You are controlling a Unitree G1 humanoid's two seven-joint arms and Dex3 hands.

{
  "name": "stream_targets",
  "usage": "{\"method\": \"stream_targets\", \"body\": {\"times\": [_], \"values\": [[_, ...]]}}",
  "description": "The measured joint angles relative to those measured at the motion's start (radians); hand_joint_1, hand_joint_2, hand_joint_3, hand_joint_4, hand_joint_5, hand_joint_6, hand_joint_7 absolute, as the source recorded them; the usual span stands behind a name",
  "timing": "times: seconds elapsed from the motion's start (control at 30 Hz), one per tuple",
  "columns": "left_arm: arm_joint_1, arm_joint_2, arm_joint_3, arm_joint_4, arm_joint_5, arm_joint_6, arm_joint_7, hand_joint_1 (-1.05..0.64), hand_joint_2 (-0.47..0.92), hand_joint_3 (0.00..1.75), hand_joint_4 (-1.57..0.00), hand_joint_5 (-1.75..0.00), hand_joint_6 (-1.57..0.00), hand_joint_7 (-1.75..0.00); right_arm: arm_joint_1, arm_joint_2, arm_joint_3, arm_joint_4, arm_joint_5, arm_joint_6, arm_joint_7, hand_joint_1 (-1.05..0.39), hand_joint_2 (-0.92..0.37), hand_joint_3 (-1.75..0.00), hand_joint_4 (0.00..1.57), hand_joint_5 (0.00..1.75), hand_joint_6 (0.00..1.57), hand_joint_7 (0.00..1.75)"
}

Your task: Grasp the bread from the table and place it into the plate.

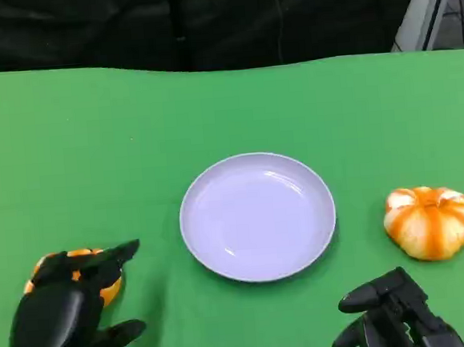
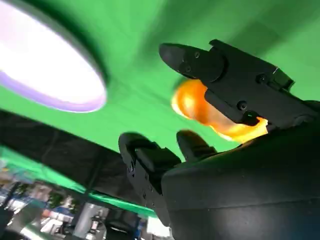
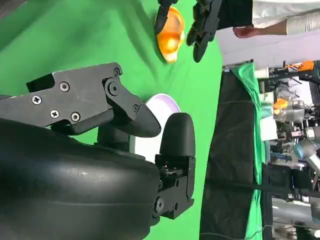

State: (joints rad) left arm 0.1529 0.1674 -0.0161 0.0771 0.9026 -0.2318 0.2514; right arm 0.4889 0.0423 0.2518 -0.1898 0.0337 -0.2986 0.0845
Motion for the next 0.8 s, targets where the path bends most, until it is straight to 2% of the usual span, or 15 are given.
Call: {"method": "stream_targets", "body": {"times": [0.1,0.17,0.27,0.4,0.63,0.8], "values": [[-0.001,0.03,-0.031,-0.046,0.059,0.081,0.0,-0.54,0.92,0.08,-0.02,-0.65,-0.39,0.0,0.0,0.0,0.0,0.0,0.001,0.0,0.0,-0.26,-0.92,-0.98,0.17,1.75,0.05,1.75],[-0.003,0.042,-0.051,-0.069,0.09,0.133,-0.011,-0.58,0.92,0.1,-0.02,-0.55,-0.34,0.0,0.0,0.0,0.0,0.001,0.002,0.0,0.0,-0.26,-0.92,-0.98,0.17,1.75,0.05,1.75],[-0.024,0.064,-0.086,-0.104,0.185,0.287,-0.106,-0.57,0.92,0.09,-0.01,-0.5,-0.31,0.0,-0.005,0.0,-0.001,0.008,0.002,0.0,0.001,-0.26,-0.92,-0.98,0.18,1.75,0.05,1.75],[-0.059,0.077,-0.117,-0.117,0.215,0.409,-0.197,-0.53,0.92,0.06,-0.05,-0.46,-0.31,-0.01,-0.006,0.001,0.0,0.009,0.0,0.0,-0.001,-0.25,-0.92,-0.98,0.18,1.75,0.05,1.75],[-0.114,0.108,-0.158,-0.029,0.176,0.471,-0.241,-0.48,0.92,0.06,-0.23,-0.3,-0.35,-0.01,-0.004,0.001,0.001,0.009,-0.006,0.0,-0.006,-0.25,-0.92,-0.99,0.17,1.75,0.05,1.75],[-0.169,0.134,-0.178,0.094,0.109,0.473,-0.238,-0.42,0.92,0.06,-0.35,-0.31,-0.4,-0.02,-0.003,0.001,0.001,0.008,-0.011,0.0,-0.004,-0.25,-0.92,-0.99,0.17,1.75,0.05,1.75]]}}
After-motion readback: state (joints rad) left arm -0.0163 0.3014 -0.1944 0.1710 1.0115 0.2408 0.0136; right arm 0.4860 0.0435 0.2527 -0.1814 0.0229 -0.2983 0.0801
